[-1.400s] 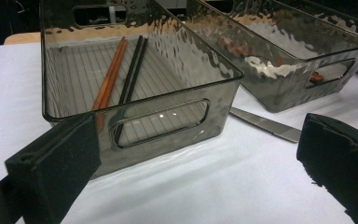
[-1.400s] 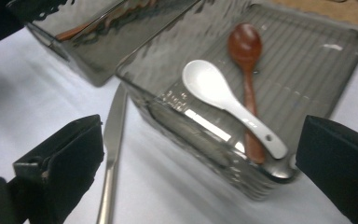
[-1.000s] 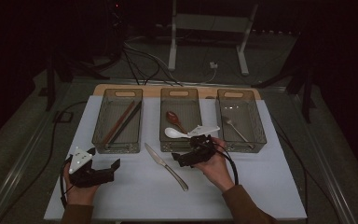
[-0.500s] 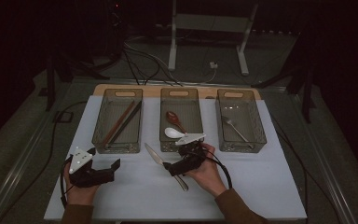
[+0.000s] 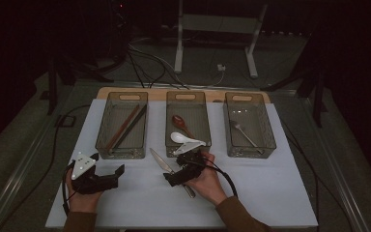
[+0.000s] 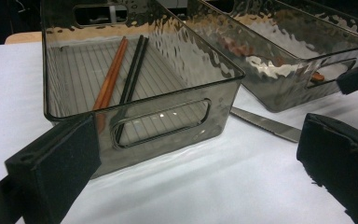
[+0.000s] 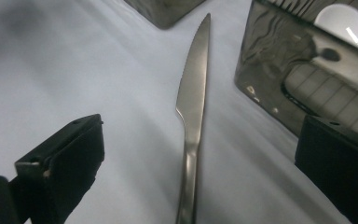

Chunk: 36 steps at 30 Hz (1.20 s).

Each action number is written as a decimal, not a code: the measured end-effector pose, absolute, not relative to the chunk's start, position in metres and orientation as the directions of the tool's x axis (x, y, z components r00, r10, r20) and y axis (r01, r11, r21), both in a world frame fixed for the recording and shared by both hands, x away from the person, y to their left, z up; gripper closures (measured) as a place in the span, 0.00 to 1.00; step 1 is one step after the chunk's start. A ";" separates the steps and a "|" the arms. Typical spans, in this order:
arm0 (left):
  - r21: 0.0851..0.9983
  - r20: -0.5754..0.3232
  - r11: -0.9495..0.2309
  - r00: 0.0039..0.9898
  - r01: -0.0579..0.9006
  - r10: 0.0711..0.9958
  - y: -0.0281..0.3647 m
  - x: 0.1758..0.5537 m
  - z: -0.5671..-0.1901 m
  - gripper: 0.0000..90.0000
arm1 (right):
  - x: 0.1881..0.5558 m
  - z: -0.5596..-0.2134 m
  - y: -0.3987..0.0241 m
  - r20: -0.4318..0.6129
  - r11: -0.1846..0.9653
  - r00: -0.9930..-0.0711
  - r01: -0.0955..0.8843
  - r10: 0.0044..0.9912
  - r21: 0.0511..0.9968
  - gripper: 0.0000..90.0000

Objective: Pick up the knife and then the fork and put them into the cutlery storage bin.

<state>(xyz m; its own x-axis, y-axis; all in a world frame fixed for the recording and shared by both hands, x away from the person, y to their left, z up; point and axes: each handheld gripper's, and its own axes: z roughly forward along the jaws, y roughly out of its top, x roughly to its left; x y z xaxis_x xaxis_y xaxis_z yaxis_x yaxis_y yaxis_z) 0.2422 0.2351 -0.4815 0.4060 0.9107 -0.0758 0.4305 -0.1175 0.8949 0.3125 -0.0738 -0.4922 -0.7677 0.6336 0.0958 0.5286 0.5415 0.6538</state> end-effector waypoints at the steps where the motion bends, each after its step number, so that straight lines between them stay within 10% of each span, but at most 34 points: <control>1: 0.895 -0.077 -0.116 0.406 0.430 0.911 0.235 0.242 -0.482 0.01 | 0.313 -0.494 -0.073 0.094 0.546 -0.768 0.529 0.633 0.650 0.02; 9: 0.895 -0.077 -0.115 0.403 0.431 0.912 0.236 0.242 -0.482 0.01 | 0.317 -0.506 -0.066 0.082 0.572 -0.764 0.545 0.640 0.613 0.08; 25: 0.895 -0.077 -0.116 0.404 0.431 0.912 0.235 0.242 -0.482 0.01 | 0.311 -0.511 -0.062 -0.006 0.677 -0.809 0.487 0.588 0.552 0.85; 36: 0.895 -0.076 -0.116 0.403 0.431 0.912 0.236 0.242 -0.481 0.01 | 0.306 -0.507 -0.066 -0.036 0.740 -0.846 0.444 0.532 0.505 0.89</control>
<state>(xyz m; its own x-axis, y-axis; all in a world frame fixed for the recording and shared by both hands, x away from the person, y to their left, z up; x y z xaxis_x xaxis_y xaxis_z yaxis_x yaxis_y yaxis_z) 0.2417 0.2360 -0.4813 0.4035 0.9118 -0.0763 0.4308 -0.1157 0.8950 0.3056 -0.0658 -0.5068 -0.8458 0.5323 -0.0358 0.4443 0.7399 0.5051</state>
